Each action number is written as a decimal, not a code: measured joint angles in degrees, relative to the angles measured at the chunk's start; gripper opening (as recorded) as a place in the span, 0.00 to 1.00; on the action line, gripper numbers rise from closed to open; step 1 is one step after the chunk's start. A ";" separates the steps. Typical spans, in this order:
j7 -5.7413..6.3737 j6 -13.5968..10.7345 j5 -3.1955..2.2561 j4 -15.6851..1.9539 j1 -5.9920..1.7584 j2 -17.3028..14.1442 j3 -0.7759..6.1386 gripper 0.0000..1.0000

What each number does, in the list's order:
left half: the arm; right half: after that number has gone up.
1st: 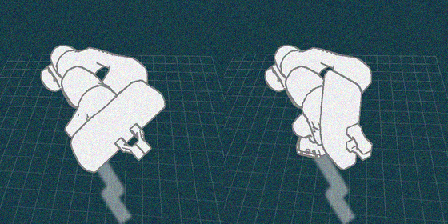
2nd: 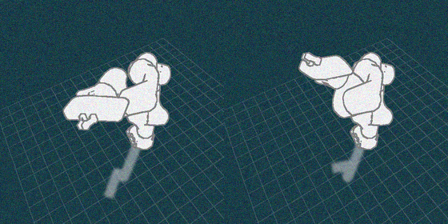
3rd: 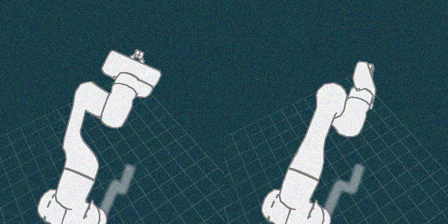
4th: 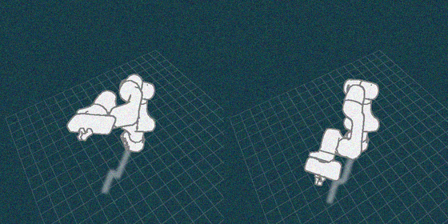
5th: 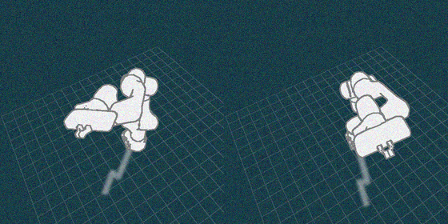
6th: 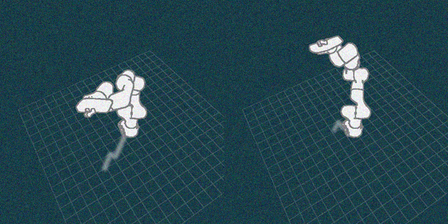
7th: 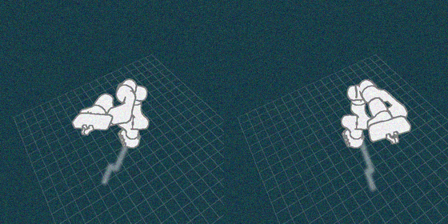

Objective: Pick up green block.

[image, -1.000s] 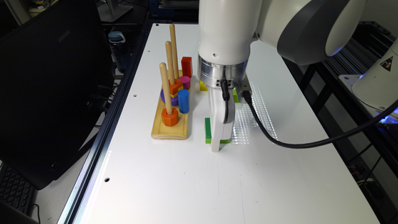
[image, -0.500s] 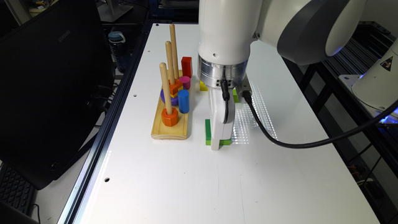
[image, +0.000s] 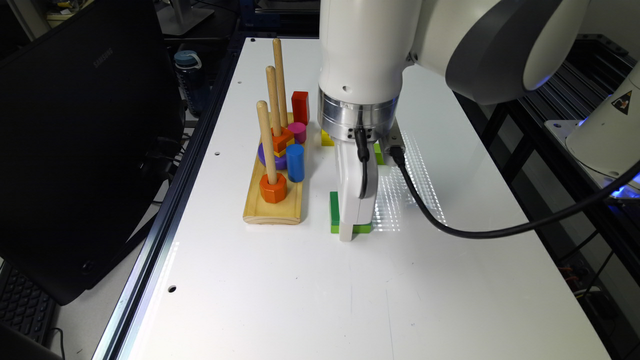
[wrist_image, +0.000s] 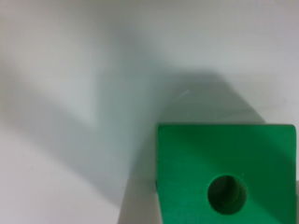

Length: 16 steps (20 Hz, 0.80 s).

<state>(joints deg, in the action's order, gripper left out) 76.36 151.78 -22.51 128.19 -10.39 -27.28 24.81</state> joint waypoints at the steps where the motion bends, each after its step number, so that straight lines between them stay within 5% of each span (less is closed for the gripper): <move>1: 0.00 0.00 0.00 0.00 0.00 0.00 0.00 1.00; 5: 0.00 0.00 0.00 0.00 0.00 0.00 0.00 1.00; 6: 0.00 0.00 0.00 0.00 0.00 0.00 0.00 0.00; 16: 0.00 0.00 0.00 0.00 0.00 0.00 0.00 0.00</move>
<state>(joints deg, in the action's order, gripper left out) 76.35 151.78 -22.51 128.19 -10.40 -27.28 24.81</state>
